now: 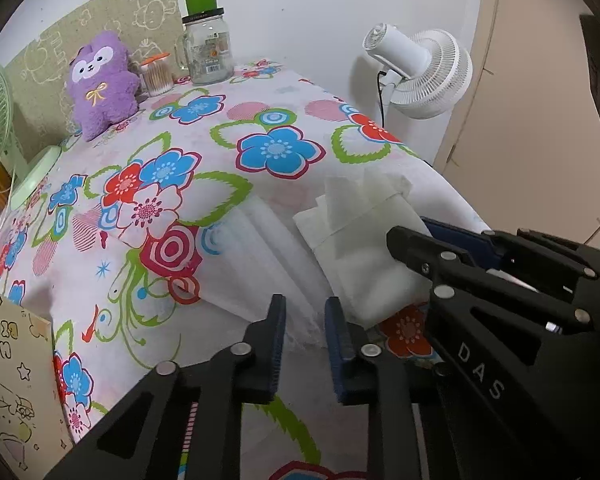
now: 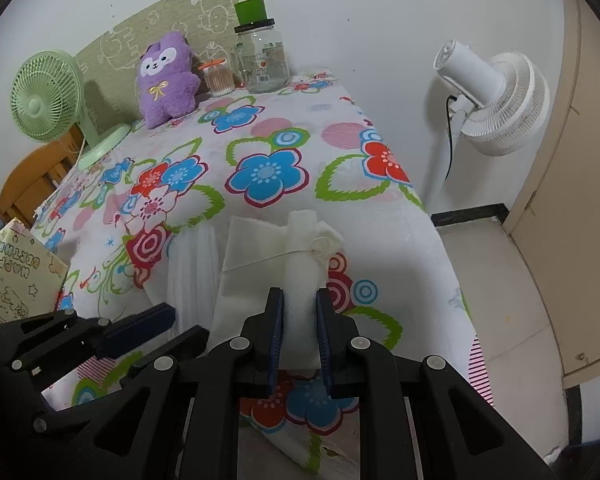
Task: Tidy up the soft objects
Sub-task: 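Grasp the clear plastic tube stack with the left tool while the right tool holds the pouch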
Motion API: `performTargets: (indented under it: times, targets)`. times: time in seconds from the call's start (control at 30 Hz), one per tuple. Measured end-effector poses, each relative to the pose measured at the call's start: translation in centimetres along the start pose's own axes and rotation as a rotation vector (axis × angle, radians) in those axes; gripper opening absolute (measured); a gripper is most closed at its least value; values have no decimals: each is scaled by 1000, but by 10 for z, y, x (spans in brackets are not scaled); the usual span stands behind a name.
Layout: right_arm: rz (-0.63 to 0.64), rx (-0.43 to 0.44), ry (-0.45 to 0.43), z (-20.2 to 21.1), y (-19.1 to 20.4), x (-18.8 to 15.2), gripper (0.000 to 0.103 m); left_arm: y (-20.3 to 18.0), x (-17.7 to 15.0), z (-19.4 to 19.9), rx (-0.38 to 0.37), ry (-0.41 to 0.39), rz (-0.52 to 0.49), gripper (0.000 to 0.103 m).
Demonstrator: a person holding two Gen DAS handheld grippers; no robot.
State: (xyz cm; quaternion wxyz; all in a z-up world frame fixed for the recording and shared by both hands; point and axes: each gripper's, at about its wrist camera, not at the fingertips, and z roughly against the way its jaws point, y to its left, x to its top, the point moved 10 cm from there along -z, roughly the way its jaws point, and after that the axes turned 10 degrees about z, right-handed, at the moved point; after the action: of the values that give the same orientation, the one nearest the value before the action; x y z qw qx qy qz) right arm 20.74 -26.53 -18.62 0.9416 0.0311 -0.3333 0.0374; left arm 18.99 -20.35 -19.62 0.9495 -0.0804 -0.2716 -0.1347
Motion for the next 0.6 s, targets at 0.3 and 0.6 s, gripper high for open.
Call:
performTargets:
  times: [0.3, 0.6]
  targets:
    - [20, -21, -9, 8, 8, 1, 18, 9, -6, 9, -18, -2, 10, 5]
    - [32, 3, -12, 15, 23, -2, 18, 30, -21, 21, 19, 1, -5, 5]
